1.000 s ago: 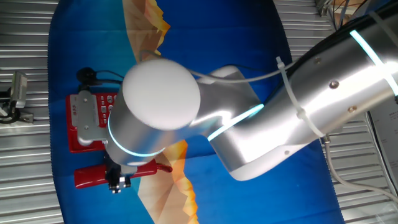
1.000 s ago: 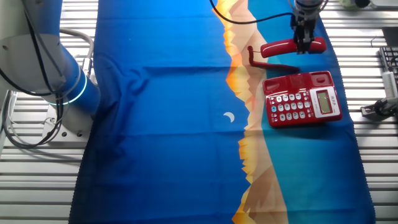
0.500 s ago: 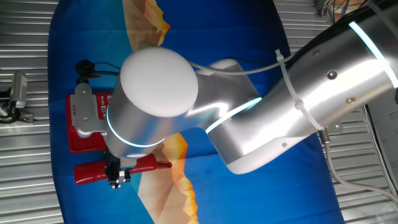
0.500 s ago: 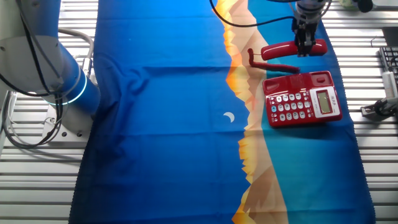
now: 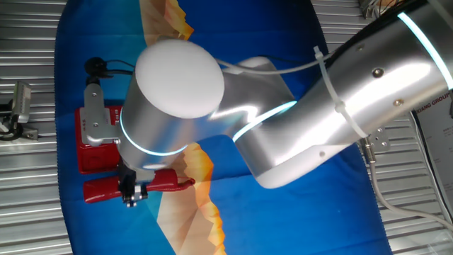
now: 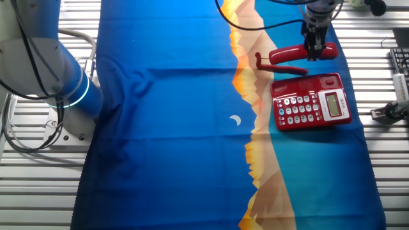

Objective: Place the handset of the telephone on the corresponding phone cradle

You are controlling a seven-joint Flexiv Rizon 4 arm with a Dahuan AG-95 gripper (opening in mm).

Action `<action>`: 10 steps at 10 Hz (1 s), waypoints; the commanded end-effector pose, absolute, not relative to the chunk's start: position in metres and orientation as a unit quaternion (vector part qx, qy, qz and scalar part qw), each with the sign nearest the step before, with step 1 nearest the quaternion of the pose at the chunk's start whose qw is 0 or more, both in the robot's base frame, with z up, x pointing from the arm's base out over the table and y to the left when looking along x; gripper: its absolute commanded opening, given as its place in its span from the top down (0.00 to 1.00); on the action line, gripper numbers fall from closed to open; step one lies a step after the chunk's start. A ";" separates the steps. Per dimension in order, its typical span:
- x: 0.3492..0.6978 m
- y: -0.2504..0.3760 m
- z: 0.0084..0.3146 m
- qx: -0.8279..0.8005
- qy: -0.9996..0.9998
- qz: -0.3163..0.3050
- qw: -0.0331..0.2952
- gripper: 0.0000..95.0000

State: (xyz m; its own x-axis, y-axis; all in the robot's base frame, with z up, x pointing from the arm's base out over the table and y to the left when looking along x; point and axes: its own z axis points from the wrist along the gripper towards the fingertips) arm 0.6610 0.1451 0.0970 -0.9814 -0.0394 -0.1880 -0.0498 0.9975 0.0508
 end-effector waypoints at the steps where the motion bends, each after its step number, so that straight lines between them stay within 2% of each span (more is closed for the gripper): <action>1: 0.661 0.141 0.099 -0.024 0.995 0.030 0.092 1.00; 10: 0.663 0.122 0.097 -0.038 0.995 0.024 0.091 1.00</action>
State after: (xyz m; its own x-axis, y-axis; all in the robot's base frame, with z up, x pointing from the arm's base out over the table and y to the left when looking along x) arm 0.6623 0.1207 0.0973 -0.9807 -0.0718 -0.1820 -0.0804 0.9960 0.0402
